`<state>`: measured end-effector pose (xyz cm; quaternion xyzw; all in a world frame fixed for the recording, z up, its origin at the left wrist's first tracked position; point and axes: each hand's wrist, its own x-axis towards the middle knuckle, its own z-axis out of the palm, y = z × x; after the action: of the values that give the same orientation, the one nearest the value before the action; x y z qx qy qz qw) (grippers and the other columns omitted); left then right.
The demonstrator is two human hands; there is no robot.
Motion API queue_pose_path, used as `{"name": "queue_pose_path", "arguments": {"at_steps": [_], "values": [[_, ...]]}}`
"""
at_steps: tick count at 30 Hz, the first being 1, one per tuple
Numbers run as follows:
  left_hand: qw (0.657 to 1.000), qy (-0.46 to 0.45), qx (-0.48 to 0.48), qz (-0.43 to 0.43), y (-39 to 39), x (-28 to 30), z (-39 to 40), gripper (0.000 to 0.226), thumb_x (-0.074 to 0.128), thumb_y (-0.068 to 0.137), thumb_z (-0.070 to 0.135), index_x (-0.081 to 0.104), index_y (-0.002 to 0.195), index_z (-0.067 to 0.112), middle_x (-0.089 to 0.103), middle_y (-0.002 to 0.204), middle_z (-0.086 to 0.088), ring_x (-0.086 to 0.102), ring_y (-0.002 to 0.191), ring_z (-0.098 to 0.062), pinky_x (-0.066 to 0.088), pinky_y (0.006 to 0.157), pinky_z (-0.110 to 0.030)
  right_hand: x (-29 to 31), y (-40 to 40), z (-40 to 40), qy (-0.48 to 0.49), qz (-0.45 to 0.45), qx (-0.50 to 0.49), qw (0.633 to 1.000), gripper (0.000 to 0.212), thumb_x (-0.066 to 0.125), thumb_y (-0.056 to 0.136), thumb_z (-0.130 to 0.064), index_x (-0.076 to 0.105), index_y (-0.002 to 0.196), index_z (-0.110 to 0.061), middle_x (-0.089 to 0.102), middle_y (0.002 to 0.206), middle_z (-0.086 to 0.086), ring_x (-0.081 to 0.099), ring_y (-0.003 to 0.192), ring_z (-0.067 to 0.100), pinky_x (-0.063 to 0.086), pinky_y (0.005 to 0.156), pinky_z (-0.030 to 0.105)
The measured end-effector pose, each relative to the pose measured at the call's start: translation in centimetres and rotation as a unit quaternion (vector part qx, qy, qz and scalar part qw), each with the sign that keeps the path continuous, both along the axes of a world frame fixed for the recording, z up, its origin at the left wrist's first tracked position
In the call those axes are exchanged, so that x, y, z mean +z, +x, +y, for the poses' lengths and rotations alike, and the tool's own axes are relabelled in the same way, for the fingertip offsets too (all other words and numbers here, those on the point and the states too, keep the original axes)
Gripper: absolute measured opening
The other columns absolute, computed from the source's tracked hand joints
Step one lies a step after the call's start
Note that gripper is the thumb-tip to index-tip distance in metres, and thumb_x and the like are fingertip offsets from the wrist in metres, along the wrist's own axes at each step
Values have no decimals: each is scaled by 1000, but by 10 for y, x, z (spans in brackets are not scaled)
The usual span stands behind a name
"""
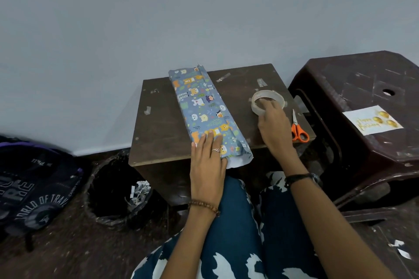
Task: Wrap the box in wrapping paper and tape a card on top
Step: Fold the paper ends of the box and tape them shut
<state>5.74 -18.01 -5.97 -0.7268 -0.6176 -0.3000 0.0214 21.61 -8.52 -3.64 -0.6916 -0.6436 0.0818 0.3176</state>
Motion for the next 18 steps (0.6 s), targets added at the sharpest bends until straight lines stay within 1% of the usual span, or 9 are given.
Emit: {"name": "queue_pose_path", "arguments": {"at_steps": [1, 3, 5, 7, 9, 11, 13, 16, 18], "values": [[1000, -2, -3, -2, 0, -1, 0, 48, 62, 71, 13, 59, 119, 6, 60, 124, -15, 56, 117, -34, 29, 96, -60, -1, 0, -9, 29, 41, 17, 999, 37, 43, 89, 3, 54, 124, -5, 55, 124, 13, 56, 103, 33, 45, 80, 38], [1000, -13, -9, -13, -2, -1, -2, 43, 55, 78, 11, 58, 120, 4, 57, 127, -16, 53, 120, -35, 23, 98, -61, -2, 1, -30, 39, 149, 66, 986, 34, 47, 89, 4, 60, 118, -6, 62, 116, 7, 59, 103, 21, 46, 84, 25], [999, -24, -13, -24, -4, -1, -2, 43, 44, 81, 7, 57, 122, 4, 55, 129, -16, 50, 122, -36, 19, 99, -60, -1, 0, -49, -11, 237, 141, 961, 38, 44, 86, 11, 63, 114, -7, 65, 107, 3, 61, 100, 14, 48, 83, 15], [998, -32, -19, -48, -3, -3, -3, 49, 45, 78, -6, 55, 125, 2, 52, 133, -18, 46, 126, -37, 16, 101, -60, -3, -1, -64, -55, 275, 207, 937, 49, 40, 81, 16, 61, 116, -10, 63, 108, -1, 61, 103, 13, 49, 88, 17], [995, -33, -12, -89, -2, -2, -7, 55, 43, 78, -14, 49, 130, 2, 44, 140, -18, 37, 133, -34, 18, 107, -55, -6, -1, -73, -73, 254, 250, 932, 55, 43, 77, 8, 53, 125, -16, 54, 120, -2, 55, 111, 10, 48, 90, 21], [987, -40, 21, -154, 0, 1, -14, 57, 45, 83, -13, 40, 137, 3, 28, 150, -15, 22, 141, -28, 22, 113, -36, -10, -4, -78, -68, 173, 258, 948, 58, 50, 77, -5, 43, 132, -22, 39, 128, -8, 50, 110, 8, 50, 85, 29], [970, -64, 62, -225, 0, 5, -20, 62, 48, 85, -7, 30, 143, 8, 16, 154, -10, 16, 143, -23, 22, 105, -16, -12, -10, -80, -54, 117, 233, 964, 57, 63, 81, -14, 39, 131, -23, 33, 127, -9, 50, 106, 10, 51, 76, 33], [943, -107, 68, -308, -5, 6, -22, 66, 45, 86, -6, 25, 145, 14, 24, 152, -5, 34, 134, -19, 26, 87, -1, -12, -19, -80, -18, 107, 199, 974, 45, 66, 84, -20, 44, 124, -20, 38, 119, -6, 55, 97, 16, 51, 73, 38], [932, -99, 58, -344, -7, 5, -22, 60, 46, 92, 1, 25, 145, 18, 31, 150, -2, 40, 129, -17, 28, 88, 0, -12, -20, -79, -10, 114, 188, 976, 37, 61, 86, -14, 47, 120, -19, 43, 117, -4, 58, 96, 21, 51, 75, 44]]}}
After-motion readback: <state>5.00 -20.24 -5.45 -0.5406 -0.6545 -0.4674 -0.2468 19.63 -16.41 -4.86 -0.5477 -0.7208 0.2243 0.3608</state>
